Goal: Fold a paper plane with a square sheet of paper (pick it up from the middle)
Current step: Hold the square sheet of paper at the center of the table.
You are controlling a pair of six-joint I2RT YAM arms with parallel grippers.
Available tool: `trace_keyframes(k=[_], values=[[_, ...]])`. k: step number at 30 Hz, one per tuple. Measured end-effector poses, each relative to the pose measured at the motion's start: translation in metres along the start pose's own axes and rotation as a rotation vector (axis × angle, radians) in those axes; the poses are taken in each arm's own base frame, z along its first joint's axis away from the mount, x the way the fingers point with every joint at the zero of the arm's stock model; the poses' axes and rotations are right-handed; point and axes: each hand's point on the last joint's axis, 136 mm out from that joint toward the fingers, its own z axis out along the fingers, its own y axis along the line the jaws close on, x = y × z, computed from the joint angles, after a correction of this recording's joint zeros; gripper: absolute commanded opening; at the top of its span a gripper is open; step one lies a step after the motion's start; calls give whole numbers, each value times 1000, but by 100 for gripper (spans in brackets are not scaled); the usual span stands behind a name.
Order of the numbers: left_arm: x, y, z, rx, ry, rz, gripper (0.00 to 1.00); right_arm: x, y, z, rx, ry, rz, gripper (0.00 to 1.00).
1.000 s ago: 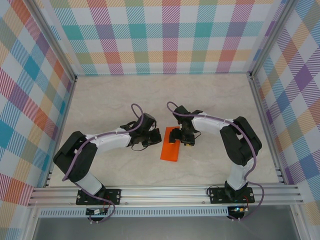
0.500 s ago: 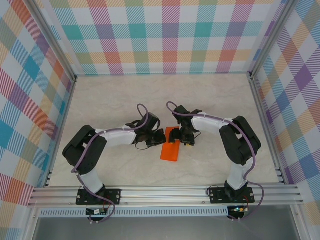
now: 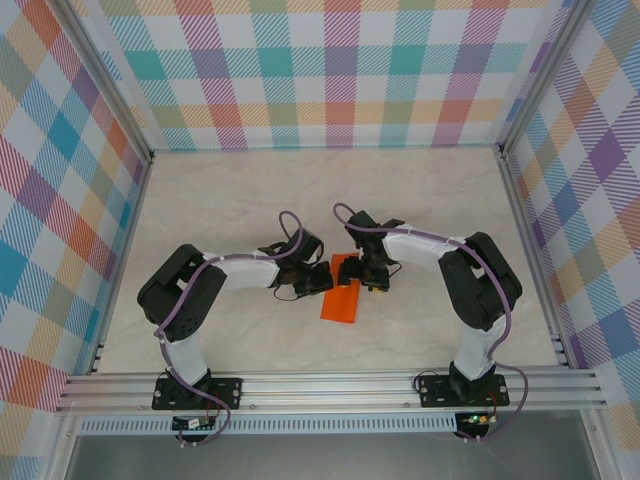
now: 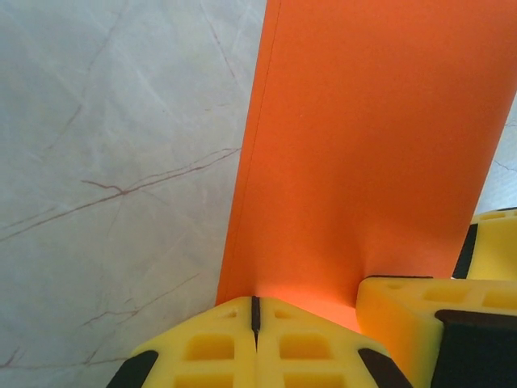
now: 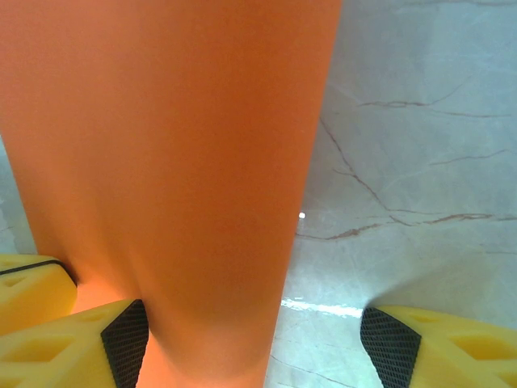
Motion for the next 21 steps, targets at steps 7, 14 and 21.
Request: trace_keyframes(k=[7, 14, 21], values=[[0, 1, 1, -4, -4, 2, 0, 0, 5, -7, -40, -35, -14, 84], [0, 1, 1, -4, -5, 2, 0, 0, -8, -49, -94, -190, 3, 91], [0, 1, 1, -3, -4, 2, 0, 4, 5, -90, -356, -296, 48, 1]])
